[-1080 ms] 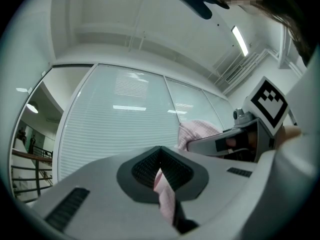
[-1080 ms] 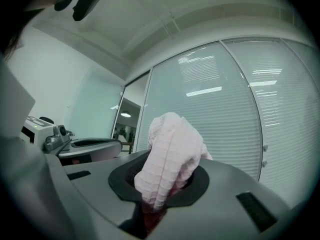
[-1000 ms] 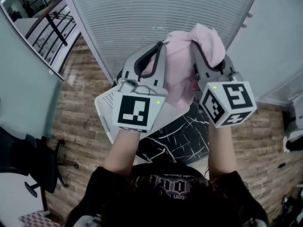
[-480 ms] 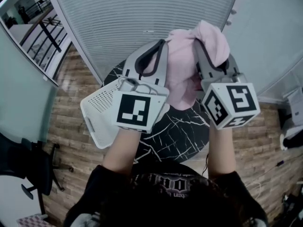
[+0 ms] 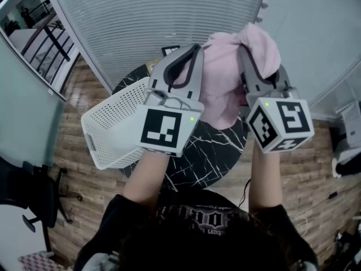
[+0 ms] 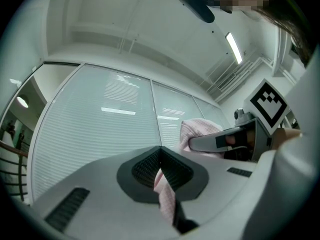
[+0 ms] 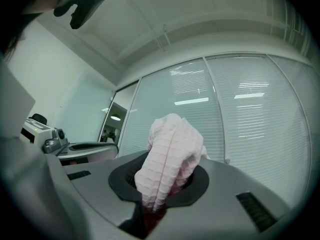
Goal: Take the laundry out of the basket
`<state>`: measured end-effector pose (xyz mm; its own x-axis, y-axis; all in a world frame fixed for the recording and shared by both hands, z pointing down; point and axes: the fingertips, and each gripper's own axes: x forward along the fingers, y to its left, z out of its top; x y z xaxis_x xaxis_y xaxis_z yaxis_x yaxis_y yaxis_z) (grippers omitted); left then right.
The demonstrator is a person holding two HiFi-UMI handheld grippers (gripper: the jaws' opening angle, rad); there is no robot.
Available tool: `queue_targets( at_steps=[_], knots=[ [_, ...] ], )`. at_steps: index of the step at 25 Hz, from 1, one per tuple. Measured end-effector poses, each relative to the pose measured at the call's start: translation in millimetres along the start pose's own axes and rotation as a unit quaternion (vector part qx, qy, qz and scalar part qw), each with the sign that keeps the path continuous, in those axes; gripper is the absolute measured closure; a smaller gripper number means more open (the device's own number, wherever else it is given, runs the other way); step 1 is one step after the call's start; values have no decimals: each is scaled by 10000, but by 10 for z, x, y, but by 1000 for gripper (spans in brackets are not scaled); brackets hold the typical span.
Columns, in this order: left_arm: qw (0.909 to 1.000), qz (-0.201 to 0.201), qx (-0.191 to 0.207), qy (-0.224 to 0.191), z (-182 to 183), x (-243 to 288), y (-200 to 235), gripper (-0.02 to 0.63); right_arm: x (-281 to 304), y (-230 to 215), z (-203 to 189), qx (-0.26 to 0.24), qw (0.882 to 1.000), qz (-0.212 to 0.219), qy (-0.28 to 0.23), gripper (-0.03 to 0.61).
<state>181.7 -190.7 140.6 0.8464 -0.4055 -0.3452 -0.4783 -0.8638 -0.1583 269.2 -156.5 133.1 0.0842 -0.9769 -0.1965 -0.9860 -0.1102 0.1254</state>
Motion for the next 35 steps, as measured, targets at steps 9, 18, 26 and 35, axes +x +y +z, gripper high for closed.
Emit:
queue_targets(
  at_steps=[9, 18, 26, 35],
  knots=[
    [9996, 118, 26, 248, -297, 63, -388, 614, -240, -367, -361, 58, 9998, -33, 213, 508],
    [9978, 256, -64, 600, -686, -57, -597, 614, -445, -382, -836, 188, 9989, 67, 418, 508],
    [9952, 323, -165, 910, -1032, -223, -716, 614, -587, -298, -1267, 231, 9976, 280, 591, 508],
    [9937, 424, -180, 1023, -1313, -336, -795, 614, -705, -287, -1575, 296, 9964, 288, 743, 508]
  ],
)
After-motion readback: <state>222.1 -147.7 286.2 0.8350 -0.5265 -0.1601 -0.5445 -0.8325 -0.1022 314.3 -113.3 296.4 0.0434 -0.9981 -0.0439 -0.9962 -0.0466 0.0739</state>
